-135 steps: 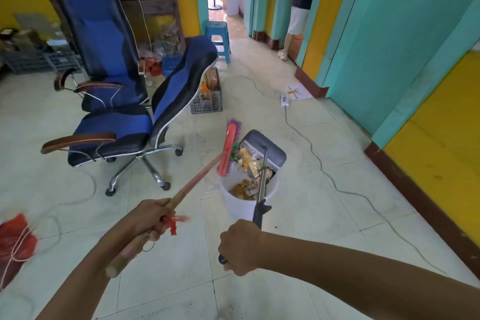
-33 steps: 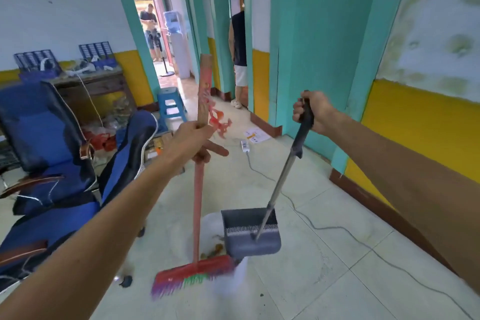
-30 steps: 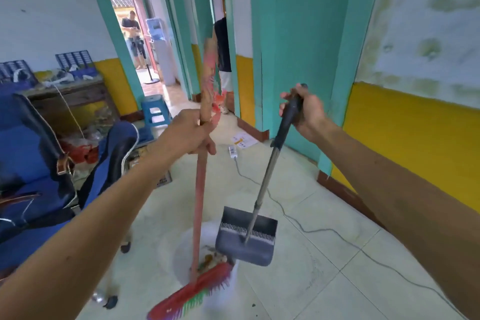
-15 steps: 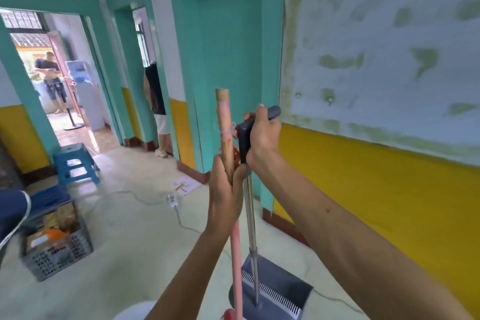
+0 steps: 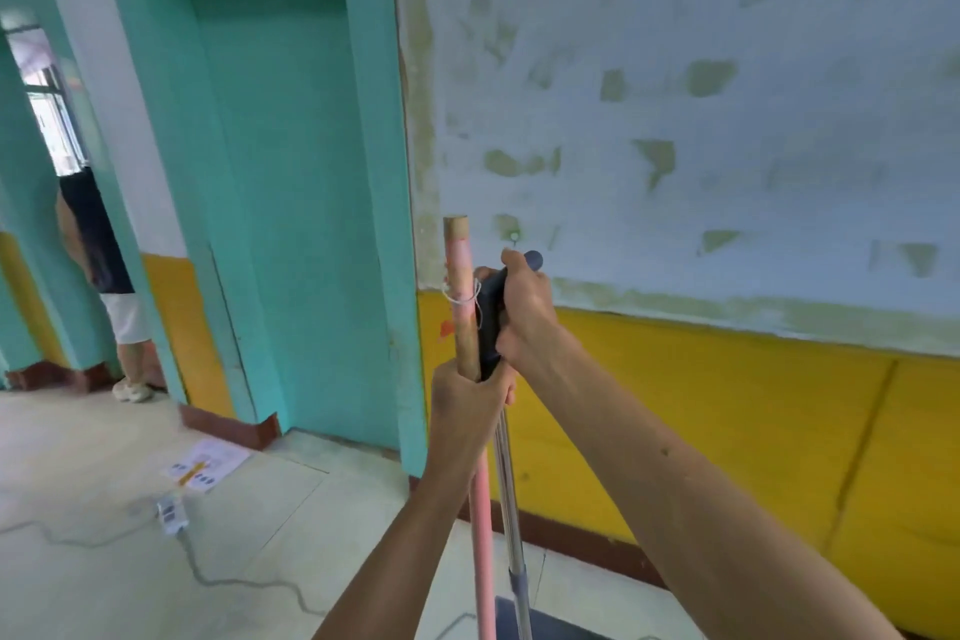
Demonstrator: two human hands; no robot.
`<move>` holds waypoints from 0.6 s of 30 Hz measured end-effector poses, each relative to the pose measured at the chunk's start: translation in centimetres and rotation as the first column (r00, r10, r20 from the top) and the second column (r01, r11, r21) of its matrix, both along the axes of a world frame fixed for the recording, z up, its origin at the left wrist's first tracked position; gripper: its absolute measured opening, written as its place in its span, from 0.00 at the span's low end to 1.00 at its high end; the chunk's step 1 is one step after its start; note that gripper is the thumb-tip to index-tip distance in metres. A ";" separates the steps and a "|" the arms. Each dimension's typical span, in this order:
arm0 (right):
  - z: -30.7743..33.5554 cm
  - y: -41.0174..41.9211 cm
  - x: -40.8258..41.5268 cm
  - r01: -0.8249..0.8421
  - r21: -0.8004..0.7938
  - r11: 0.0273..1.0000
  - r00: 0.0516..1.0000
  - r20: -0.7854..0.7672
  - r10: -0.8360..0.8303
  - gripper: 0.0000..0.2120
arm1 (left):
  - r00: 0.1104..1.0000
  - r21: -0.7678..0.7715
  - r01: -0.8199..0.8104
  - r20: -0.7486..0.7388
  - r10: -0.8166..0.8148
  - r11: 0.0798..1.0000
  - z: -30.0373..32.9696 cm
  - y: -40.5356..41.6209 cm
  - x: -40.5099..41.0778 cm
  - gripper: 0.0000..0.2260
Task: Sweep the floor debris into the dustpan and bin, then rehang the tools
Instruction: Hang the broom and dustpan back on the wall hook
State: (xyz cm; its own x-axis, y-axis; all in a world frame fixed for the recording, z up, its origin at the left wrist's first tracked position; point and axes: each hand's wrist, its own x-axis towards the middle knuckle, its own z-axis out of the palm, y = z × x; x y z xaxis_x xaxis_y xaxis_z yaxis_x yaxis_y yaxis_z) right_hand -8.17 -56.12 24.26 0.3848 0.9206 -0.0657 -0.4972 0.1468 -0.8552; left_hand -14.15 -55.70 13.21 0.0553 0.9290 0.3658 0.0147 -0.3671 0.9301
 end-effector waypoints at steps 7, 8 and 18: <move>-0.7 5.3 4.1 0.011 -0.047 0.999 0.991 0.135 -0.004 0.15 | 0.986 -0.016 0.153 0.063 -0.152 0.988 -1.5 7.3 4.1 0.19; -1.3 5.9 4.9 0.095 -0.063 0.993 0.952 0.297 -0.072 0.14 | 0.978 -0.006 0.200 0.057 -0.199 0.980 -1.6 8.3 4.5 0.20; -2.4 10.7 11.3 0.176 0.434 0.883 -0.108 0.900 -0.421 0.16 | 0.896 -0.027 0.444 0.024 -0.444 0.896 -2.6 18.8 8.6 0.21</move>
